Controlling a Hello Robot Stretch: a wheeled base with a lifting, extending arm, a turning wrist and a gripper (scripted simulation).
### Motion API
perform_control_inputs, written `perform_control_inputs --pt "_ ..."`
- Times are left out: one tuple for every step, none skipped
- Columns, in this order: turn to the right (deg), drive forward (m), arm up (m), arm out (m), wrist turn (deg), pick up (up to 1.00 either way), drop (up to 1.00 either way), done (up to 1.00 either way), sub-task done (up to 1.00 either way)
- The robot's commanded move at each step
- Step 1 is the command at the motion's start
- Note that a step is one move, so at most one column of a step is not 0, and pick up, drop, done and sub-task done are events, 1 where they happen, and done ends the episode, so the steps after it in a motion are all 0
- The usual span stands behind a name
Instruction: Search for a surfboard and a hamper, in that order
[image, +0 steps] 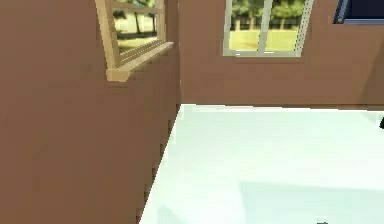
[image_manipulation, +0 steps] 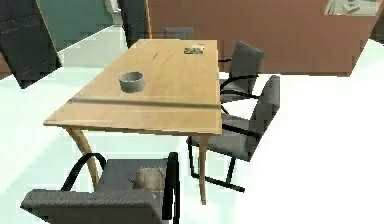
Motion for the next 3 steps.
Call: perform_control_inputs --pt "0.0 0.7 0.0 0.0 0.0 0.0 0.0 0.0 0.0" --pt "45.0 0.0 0.0 0.0 0.0 0.0 0.0 0.0 0.0" --pt "9.0 0.0 0.0 0.0 0.0 0.0 0.0 0.0 0.0"
